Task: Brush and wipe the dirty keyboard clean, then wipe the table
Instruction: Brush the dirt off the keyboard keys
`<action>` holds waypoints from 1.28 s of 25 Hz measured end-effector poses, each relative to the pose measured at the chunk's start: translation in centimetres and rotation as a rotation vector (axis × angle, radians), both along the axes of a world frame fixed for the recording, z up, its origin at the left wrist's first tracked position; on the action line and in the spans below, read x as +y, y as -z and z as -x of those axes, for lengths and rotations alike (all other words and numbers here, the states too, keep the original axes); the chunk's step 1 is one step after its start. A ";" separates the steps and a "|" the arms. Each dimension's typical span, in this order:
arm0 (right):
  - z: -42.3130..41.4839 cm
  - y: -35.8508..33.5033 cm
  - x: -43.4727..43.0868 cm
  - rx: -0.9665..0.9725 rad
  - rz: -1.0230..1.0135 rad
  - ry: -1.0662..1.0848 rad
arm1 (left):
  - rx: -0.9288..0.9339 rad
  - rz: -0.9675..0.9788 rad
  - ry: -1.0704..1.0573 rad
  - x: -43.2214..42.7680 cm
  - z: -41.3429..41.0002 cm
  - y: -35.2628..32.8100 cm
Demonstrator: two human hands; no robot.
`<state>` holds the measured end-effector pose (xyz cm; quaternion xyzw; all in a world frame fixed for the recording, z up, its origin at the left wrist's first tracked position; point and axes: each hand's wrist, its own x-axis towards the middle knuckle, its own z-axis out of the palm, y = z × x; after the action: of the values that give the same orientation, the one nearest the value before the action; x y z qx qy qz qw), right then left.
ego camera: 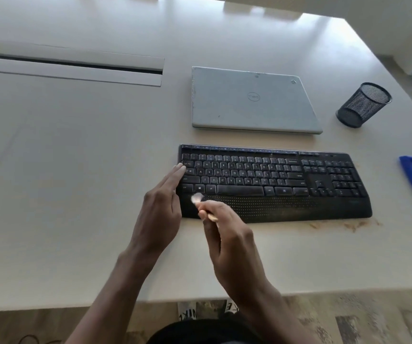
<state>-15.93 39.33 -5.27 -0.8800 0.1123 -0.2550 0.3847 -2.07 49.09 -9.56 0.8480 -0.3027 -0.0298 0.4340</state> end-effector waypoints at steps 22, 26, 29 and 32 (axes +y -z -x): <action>2.4 -0.5 -3.1 -0.027 0.016 0.114 | 0.006 0.052 -0.024 -1.2 1.0 -0.2; 3.4 -1.3 -2.2 0.053 -0.048 0.060 | -0.066 0.004 -0.001 -1.7 1.0 0.2; 3.3 -1.5 -4.3 -0.010 -0.030 0.205 | -0.156 -0.057 0.024 -2.2 1.0 0.6; 3.9 -1.3 -3.7 0.050 0.041 0.173 | -0.226 -0.106 0.040 -2.9 1.3 0.8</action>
<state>-19.81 35.66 -3.94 -0.8809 0.1922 -0.2673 0.3400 -3.38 46.18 -10.31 0.8615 -0.3644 0.0414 0.3512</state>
